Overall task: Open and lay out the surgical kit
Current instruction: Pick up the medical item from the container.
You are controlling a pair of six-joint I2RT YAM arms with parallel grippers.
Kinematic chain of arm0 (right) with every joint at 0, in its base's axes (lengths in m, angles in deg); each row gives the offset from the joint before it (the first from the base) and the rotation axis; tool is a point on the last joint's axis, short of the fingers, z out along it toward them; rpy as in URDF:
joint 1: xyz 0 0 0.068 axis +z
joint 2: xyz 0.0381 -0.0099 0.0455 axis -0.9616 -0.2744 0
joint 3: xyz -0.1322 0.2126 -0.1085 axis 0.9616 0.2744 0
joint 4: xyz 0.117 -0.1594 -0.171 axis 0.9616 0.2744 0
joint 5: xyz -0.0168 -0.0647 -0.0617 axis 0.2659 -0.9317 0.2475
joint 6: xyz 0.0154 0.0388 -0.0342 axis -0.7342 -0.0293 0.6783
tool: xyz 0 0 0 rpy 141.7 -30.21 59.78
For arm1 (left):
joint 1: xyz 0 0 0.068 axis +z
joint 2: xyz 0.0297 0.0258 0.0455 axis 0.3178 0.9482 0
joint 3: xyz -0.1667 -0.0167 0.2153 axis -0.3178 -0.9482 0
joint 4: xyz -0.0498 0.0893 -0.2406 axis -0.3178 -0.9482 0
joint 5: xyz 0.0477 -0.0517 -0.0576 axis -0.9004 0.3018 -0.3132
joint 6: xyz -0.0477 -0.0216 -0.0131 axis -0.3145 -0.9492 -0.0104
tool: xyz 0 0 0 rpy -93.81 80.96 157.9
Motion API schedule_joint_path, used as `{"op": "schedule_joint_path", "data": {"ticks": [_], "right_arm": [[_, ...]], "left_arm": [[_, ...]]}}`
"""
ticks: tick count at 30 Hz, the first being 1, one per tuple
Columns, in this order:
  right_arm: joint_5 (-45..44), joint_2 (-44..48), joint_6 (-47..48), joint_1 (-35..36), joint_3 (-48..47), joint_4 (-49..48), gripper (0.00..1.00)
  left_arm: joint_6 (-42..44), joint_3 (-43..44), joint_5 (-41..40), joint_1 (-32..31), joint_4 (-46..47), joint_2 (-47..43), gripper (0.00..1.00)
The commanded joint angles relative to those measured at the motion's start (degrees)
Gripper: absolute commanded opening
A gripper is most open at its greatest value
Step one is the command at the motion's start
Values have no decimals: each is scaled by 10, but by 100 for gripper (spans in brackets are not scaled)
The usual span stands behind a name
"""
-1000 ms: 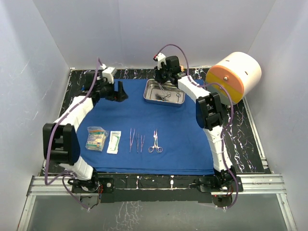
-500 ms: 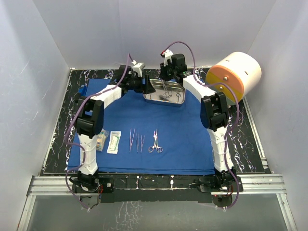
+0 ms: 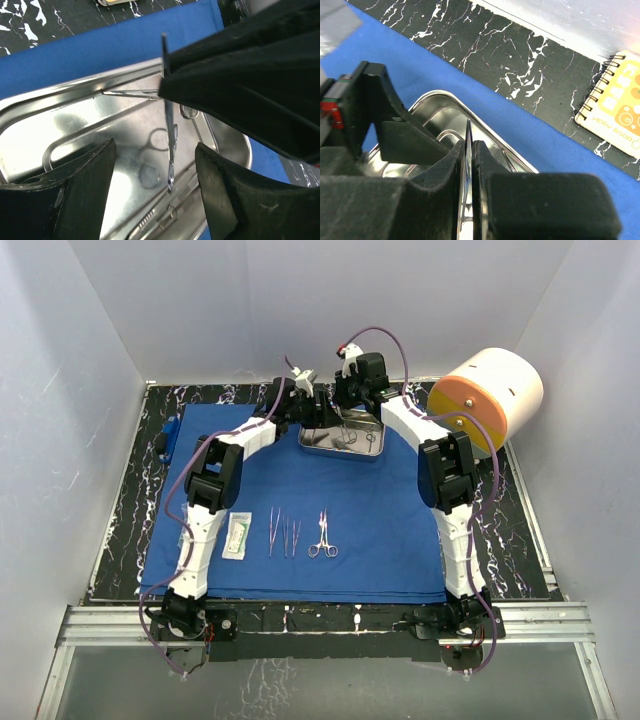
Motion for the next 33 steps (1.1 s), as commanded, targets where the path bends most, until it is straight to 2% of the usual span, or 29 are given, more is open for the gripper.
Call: {"op": "schedule_joint_path", "data": {"ticks": [1, 5, 11, 20, 24, 25, 26, 29, 33], "right_arm": [[-9, 54, -13, -3, 1, -28, 0], [-8, 61, -15, -4, 10, -28, 0], [-9, 66, -17, -5, 17, -27, 0], [-5, 65, -18, -6, 21, -27, 0], [-2, 70, -19, -8, 21, -24, 0], [-1, 74, -18, -9, 20, -22, 0], [1, 77, -17, -10, 17, -18, 3], [3, 90, -15, -16, -4, 2, 20], [18, 126, -15, -29, -9, 18, 48]], "left_arm": [[-21, 50, -2, -8, 36, 20, 62], [-34, 79, 2, -10, 49, 45, 58], [-53, 95, 13, -16, 68, 69, 47], [-59, 99, 30, -18, 85, 68, 17], [-61, 100, 39, -18, 99, 64, 0], [-60, 100, 42, -18, 101, 62, 0], [-59, 102, 46, -18, 103, 58, 0], [-56, 107, 57, -18, 107, 41, 0], [-55, 106, 76, -18, 116, 9, 0]]}}
